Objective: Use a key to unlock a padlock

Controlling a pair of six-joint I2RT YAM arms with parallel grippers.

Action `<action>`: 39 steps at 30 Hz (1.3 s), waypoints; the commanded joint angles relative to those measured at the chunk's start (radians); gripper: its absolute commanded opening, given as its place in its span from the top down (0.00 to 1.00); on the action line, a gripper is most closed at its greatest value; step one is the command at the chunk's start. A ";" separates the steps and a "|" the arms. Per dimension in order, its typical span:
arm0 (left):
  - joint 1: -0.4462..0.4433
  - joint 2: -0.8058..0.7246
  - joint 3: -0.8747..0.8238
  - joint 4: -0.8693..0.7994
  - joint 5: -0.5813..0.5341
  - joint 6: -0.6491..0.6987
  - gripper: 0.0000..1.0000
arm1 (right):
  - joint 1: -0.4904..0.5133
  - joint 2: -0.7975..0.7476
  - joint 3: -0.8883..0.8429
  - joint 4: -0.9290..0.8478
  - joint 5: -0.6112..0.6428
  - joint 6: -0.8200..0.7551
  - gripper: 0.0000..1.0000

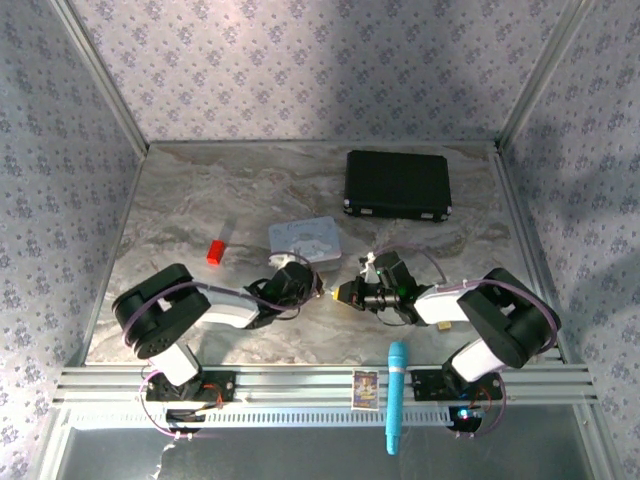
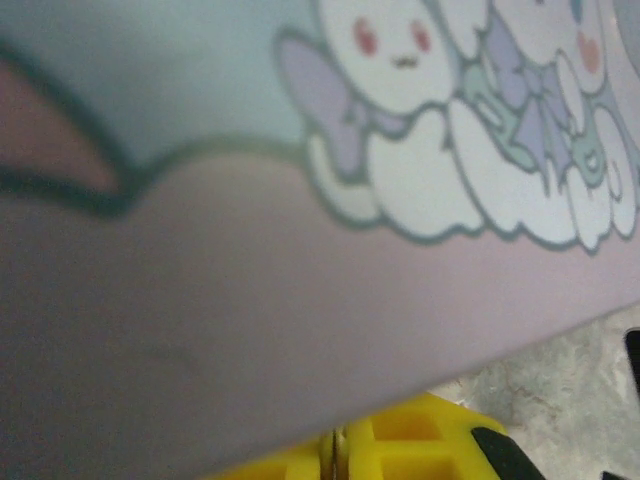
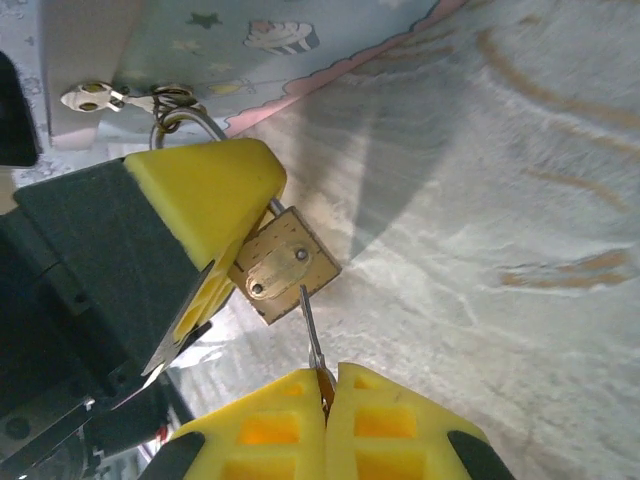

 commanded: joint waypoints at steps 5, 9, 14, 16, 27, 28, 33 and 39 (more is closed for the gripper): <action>0.015 -0.027 -0.084 0.151 0.019 -0.197 0.97 | 0.002 0.029 0.024 0.047 -0.090 0.077 1.00; 0.016 -0.038 -0.099 0.175 0.008 -0.217 0.96 | 0.005 0.074 0.028 0.108 -0.119 0.117 1.00; 0.025 -0.018 -0.117 0.247 0.021 -0.250 0.96 | -0.001 0.148 0.009 0.278 -0.151 0.199 1.00; 0.026 -0.016 -0.118 0.248 0.022 -0.254 0.97 | -0.004 0.167 0.002 0.331 -0.154 0.218 1.00; 0.037 -0.026 -0.127 0.243 0.027 -0.265 1.00 | -0.021 0.173 -0.042 0.416 -0.139 0.240 1.00; 0.039 -0.027 -0.128 0.243 0.029 -0.268 1.00 | -0.025 0.172 -0.048 0.415 -0.137 0.239 1.00; 0.050 -0.018 -0.130 0.266 0.053 -0.287 1.00 | -0.028 0.175 -0.054 0.432 -0.139 0.238 1.00; 0.050 0.000 -0.136 0.316 0.066 -0.296 1.00 | -0.024 0.203 -0.028 0.474 -0.148 0.253 1.00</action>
